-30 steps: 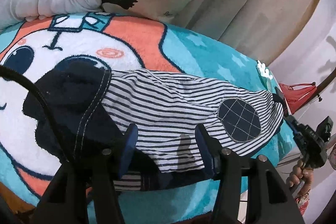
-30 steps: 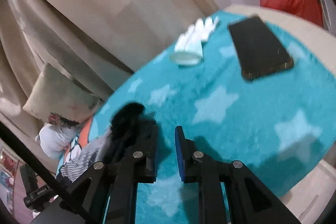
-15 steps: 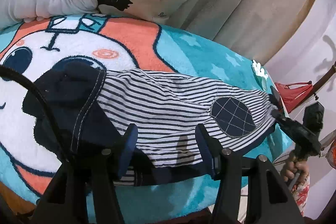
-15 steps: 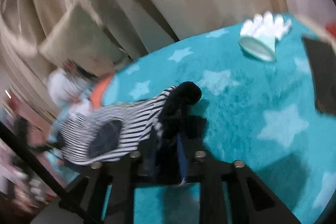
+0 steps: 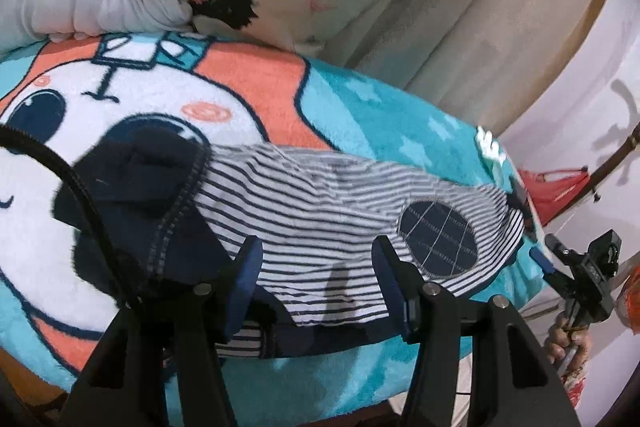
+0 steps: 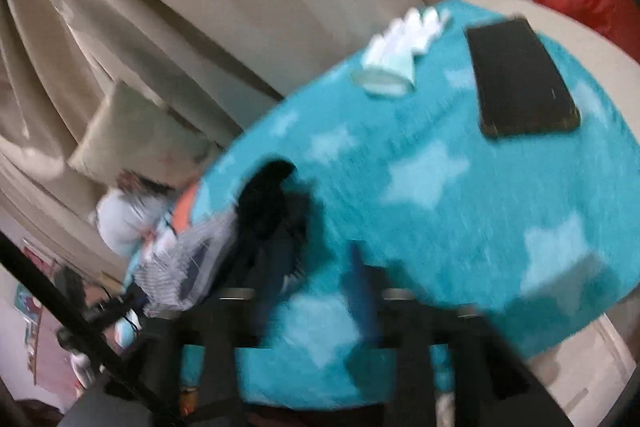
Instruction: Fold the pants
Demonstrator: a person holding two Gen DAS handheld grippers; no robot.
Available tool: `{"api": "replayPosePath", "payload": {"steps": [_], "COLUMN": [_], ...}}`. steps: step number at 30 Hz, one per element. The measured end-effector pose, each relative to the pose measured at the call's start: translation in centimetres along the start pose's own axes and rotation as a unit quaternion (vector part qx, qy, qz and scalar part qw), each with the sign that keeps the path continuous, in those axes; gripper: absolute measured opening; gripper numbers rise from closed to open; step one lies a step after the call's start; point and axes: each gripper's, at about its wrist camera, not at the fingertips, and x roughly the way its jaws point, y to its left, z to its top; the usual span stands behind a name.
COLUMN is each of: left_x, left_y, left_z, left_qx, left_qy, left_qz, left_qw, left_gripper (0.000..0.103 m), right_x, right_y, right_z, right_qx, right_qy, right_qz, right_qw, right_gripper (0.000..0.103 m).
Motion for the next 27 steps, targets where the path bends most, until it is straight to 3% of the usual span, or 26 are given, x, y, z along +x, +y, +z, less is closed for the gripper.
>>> {"api": "replayPosePath", "payload": {"steps": [2, 9, 12, 13, 19, 21, 27], "left_x": [-1.4, -5.0, -4.7, -4.1, 3.1, 6.6, 14.6], "left_y": [0.7, 2.5, 0.9, 0.0, -7.7, -11.0, -17.4], "left_z": [0.5, 3.5, 5.3, 5.9, 7.8, 8.0, 7.6], "left_qx": [-0.012, -0.038, -0.018, -0.011, 0.053, 0.084, 0.109], "left_qy": [-0.020, -0.063, -0.064, -0.056, 0.032, 0.070, 0.153], "left_qz": [0.005, 0.037, 0.031, 0.020, -0.046, -0.070, -0.120], "left_qw": [0.9997, 0.9966, 0.9973, 0.9982, 0.9970, 0.9915, 0.9748], "left_gripper": [0.055, 0.058, 0.070, 0.074, 0.075, 0.075, 0.075], "right_x": [0.3, 3.2, 3.3, 3.4, 5.2, 5.4, 5.7], "right_y": [1.0, 1.6, 1.7, 1.9, 3.3, 3.6, 3.3], "right_z": [0.5, -0.9, -1.8, -2.1, -3.0, -3.0, -2.4], "right_qx": [-0.006, -0.014, -0.016, -0.018, -0.038, -0.043, -0.019], "right_qy": [-0.020, 0.003, 0.001, 0.002, 0.004, -0.002, -0.023], "right_qz": [0.006, -0.020, -0.017, -0.015, -0.007, -0.010, 0.000], "right_qw": [1.000, 1.000, 1.000, 1.000, 0.999, 0.999, 1.000], "right_gripper": [0.084, 0.084, 0.084, 0.084, 0.084, 0.085, 0.085]}}
